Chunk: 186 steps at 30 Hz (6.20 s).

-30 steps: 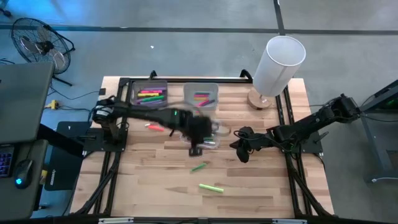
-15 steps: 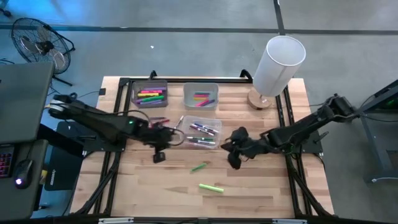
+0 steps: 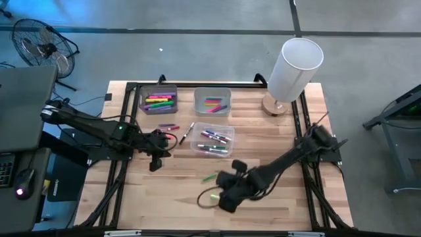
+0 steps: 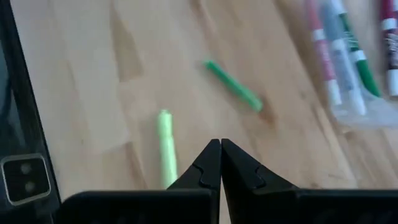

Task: Pick & Place Markers
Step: Put the light green highlighter into the black bin, then put the orange pen into the gray bin

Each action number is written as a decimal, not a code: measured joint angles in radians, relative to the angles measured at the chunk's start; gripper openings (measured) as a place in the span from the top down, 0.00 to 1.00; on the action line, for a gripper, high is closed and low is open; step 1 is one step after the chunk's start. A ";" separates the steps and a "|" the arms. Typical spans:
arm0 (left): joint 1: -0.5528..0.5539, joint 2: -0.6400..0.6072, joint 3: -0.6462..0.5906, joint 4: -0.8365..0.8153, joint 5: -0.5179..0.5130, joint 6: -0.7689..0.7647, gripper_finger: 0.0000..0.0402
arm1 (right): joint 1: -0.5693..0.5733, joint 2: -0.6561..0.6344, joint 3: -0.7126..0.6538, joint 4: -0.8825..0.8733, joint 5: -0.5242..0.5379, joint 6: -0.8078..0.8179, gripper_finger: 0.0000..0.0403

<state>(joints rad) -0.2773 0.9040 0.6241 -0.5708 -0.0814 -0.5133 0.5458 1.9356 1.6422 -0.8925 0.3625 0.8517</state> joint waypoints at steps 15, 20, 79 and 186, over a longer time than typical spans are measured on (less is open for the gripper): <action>0.001 0.002 -0.001 0.001 0.073 0.025 1.00 | 0.044 0.234 0.102 -0.022 -0.156 -0.033 0.68; 0.000 0.002 -0.001 0.000 0.100 0.030 1.00 | 0.044 0.237 0.051 0.078 -0.195 -0.003 0.61; 0.074 0.343 0.257 1.248 -0.250 0.510 0.36 | -0.219 -0.476 -0.153 0.499 0.245 -0.797 0.86; 0.557 0.398 0.620 -0.674 -0.213 0.275 0.64 | -0.474 -0.783 -0.825 0.464 -0.002 -0.379 0.71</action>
<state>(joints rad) 0.2800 1.3022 1.2440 -1.2453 -0.2944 -0.2388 0.0716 1.1527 0.8167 -0.4283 0.3606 0.4725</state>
